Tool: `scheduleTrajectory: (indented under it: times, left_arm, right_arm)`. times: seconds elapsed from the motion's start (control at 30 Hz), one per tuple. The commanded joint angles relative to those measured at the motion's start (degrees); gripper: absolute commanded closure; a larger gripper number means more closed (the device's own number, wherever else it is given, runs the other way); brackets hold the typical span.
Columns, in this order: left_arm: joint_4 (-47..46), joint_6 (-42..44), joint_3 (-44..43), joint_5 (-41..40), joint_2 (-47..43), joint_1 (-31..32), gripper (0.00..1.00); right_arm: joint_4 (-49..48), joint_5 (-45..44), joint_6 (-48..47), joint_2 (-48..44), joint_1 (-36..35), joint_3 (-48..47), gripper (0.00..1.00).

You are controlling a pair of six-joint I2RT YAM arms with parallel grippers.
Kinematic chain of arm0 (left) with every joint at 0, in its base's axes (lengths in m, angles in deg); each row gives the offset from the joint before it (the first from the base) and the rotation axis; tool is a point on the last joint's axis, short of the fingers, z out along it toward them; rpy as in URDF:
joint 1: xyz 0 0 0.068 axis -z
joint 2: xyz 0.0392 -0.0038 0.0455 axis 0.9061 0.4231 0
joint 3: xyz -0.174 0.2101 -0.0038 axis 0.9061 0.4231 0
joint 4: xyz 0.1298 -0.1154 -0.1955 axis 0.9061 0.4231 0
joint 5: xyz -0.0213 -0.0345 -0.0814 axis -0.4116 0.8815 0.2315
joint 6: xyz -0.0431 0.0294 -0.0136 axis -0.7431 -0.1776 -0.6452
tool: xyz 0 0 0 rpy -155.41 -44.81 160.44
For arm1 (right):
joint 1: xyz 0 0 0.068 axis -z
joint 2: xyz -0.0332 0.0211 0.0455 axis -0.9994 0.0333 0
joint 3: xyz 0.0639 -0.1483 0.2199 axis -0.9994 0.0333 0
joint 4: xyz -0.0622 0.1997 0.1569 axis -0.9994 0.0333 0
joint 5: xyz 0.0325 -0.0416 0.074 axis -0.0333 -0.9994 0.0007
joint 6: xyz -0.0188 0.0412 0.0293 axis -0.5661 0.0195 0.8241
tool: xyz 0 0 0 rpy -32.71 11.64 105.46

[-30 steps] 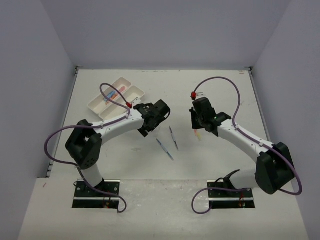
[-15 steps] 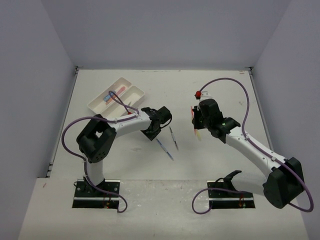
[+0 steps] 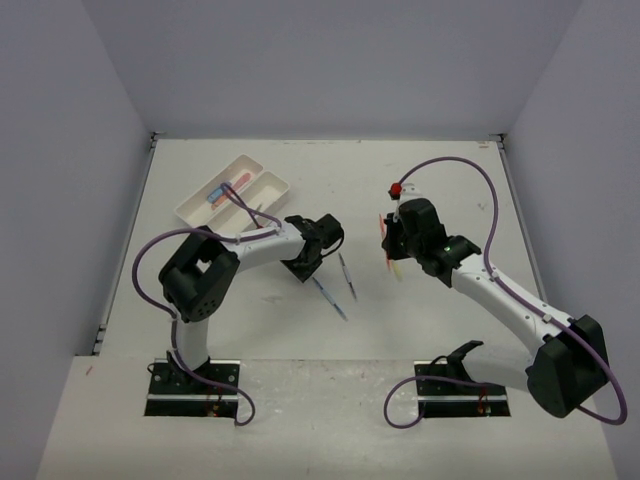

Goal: Sort the stationery into containers
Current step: Pick up the pen from the center of the board, then close the pen cap on the pen.

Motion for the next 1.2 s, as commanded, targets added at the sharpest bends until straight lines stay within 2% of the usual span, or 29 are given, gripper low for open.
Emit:
scheduleTrajectory:
  times: [0.0,0.23,0.37,0.5,0.7,0.8,0.97,1.17]
  left_arm:
    - [-0.2,0.0,0.1,-1.3,-1.1,-0.5,0.69]
    - [1.3,2.7,-1.3,-6.4,-6.9,-0.5,0.65]
    - [-0.5,9.8,-3.6,-10.2,-8.9,-0.6,0.58]
    - [1.4,12.6,-6.4,-13.1,-8.5,-0.7,0.52]
    - [-2.1,23.0,-11.4,-11.2,-5.4,-2.4,0.42]
    - [-0.9,25.1,-14.0,-10.0,-3.2,-4.4,0.38]
    - [-2.2,27.5,-15.6,-7.9,0.3,-8.2,0.41]
    - [-3.0,32.2,-22.5,-5.3,6.6,-10.6,0.42]
  right_arm:
    - [-2.4,0.7,-0.3,-1.1,0.0,0.4,1.0]
    - [-2.4,0.4,0.1,-0.7,-0.1,0.4,1.0]
    - [-2.4,0.2,0.0,-0.5,0.0,0.3,1.0]
    - [-2.4,0.0,0.0,-0.5,0.0,0.4,1.0]
    - [-2.4,-0.5,0.0,-0.2,0.0,0.4,1.0]
    - [-2.4,-0.5,0.0,-0.2,0.0,0.4,1.0]
    - [-2.4,-0.3,0.1,0.1,0.0,0.4,1.0]
    - [-2.4,-0.1,-0.1,0.7,0.0,0.3,1.0]
